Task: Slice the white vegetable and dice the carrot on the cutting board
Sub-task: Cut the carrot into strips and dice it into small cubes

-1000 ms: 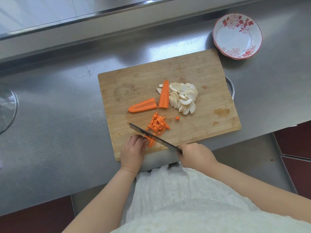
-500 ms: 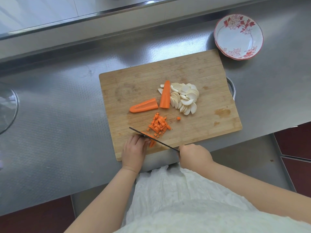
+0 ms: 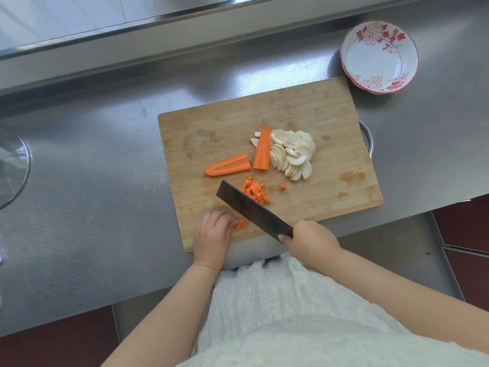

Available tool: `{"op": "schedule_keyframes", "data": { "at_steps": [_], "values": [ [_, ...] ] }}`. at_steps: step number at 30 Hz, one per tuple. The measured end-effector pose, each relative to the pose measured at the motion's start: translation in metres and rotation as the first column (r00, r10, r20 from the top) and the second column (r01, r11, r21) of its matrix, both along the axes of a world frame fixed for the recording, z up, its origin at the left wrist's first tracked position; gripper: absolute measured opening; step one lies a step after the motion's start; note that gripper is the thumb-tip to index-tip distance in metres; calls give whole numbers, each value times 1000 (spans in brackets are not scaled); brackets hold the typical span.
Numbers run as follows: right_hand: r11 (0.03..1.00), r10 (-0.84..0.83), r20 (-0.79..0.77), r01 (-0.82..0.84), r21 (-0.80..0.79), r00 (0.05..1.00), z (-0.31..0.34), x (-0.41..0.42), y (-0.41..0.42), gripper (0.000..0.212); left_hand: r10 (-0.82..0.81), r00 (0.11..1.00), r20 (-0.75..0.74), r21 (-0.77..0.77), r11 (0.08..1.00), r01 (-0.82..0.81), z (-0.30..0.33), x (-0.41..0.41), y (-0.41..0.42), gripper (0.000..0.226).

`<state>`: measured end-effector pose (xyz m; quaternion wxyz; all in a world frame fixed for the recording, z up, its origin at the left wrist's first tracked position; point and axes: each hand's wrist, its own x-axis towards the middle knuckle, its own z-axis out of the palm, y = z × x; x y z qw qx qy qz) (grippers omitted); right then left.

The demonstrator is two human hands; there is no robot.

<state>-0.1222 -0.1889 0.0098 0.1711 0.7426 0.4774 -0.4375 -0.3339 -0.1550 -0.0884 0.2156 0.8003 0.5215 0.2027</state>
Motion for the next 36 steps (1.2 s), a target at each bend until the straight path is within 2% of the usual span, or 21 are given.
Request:
{"op": "schedule_keyframes", "data": {
  "at_steps": [5, 16, 21, 30, 36],
  "values": [
    [1000, -2, -20, 2, 20, 1000, 1, 1, -1, 26, -1, 1000, -8, -8, 1000, 1, 0, -1, 0, 23],
    [969, 199, 20, -200, 147, 980, 7, -3, -12, 31, 0, 1000, 10, 32, 1000, 0, -1, -6, -3, 23],
    [961, 249, 22, -250, 122, 968, 11, -5, -12, 29, 4, 1000, 7, 42, 999, -4, -1, -6, -2, 23],
    [966, 246, 29, -248, 75, 969, 9, -8, -8, 30, 22, 1000, 18, 43, 999, -23, -6, -6, -3, 24],
    [973, 227, 58, -228, 19, 972, 3, -14, -5, 19, 23, 999, 30, 47, 999, -24, -6, -6, -3, 26]
  ]
}}
